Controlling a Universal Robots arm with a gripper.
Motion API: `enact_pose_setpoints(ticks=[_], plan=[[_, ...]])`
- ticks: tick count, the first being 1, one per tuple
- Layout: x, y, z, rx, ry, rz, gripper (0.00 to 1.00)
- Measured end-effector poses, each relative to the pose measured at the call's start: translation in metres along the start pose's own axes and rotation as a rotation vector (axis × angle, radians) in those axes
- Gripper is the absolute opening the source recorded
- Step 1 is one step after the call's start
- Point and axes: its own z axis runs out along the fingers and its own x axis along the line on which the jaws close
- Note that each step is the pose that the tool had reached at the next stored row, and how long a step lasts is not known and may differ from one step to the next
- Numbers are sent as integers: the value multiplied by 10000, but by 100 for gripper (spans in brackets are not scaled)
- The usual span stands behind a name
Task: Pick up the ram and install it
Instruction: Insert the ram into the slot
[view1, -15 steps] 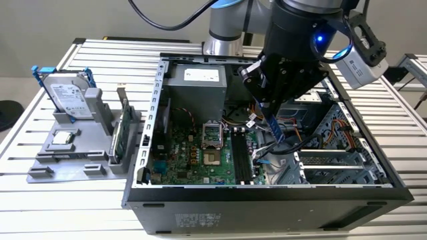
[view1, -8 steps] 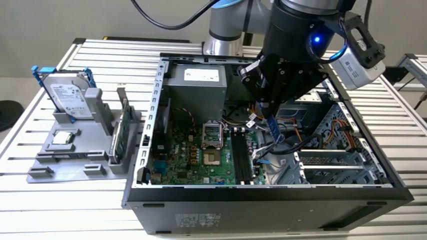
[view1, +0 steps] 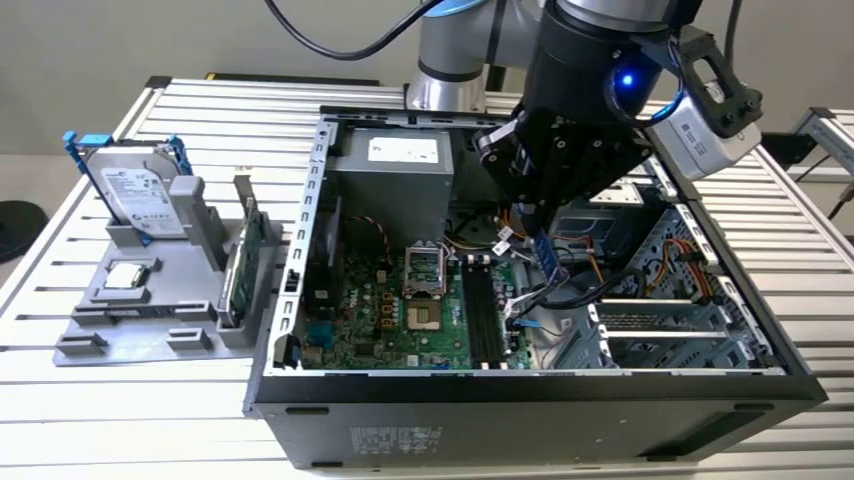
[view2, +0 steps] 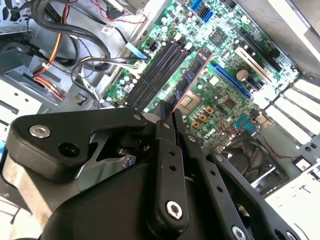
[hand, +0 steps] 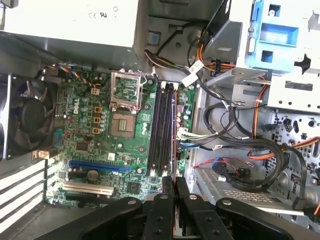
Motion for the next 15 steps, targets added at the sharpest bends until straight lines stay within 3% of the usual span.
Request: enact_pose_setpoints(ticks=[15], plan=[[-4, 53, 94, 4, -48, 0, 0]])
